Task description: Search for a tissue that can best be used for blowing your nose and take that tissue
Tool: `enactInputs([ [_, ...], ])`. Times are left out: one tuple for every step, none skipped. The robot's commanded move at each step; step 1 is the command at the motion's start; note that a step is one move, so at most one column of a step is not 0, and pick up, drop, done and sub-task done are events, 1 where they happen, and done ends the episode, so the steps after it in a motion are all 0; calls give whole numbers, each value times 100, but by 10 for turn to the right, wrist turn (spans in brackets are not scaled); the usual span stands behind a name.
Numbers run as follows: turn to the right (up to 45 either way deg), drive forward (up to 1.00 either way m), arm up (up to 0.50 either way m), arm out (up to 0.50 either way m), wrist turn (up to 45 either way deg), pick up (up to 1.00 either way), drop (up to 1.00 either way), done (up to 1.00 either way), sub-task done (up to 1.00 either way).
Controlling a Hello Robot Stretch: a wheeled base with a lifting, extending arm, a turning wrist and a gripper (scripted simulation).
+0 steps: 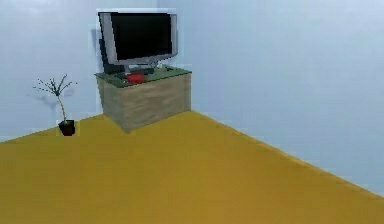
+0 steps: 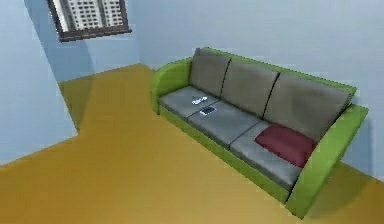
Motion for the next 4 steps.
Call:
enactInputs([
  [-120, 0, 0, 0, 0, 0, 0, 0, 0],
  [0, 100, 0, 0, 0, 0, 0, 0, 0],
  [0, 100, 0, 0, 0, 0, 0, 0, 0],
  [-150, 0, 0, 0, 0, 0, 0, 0, 0],
])
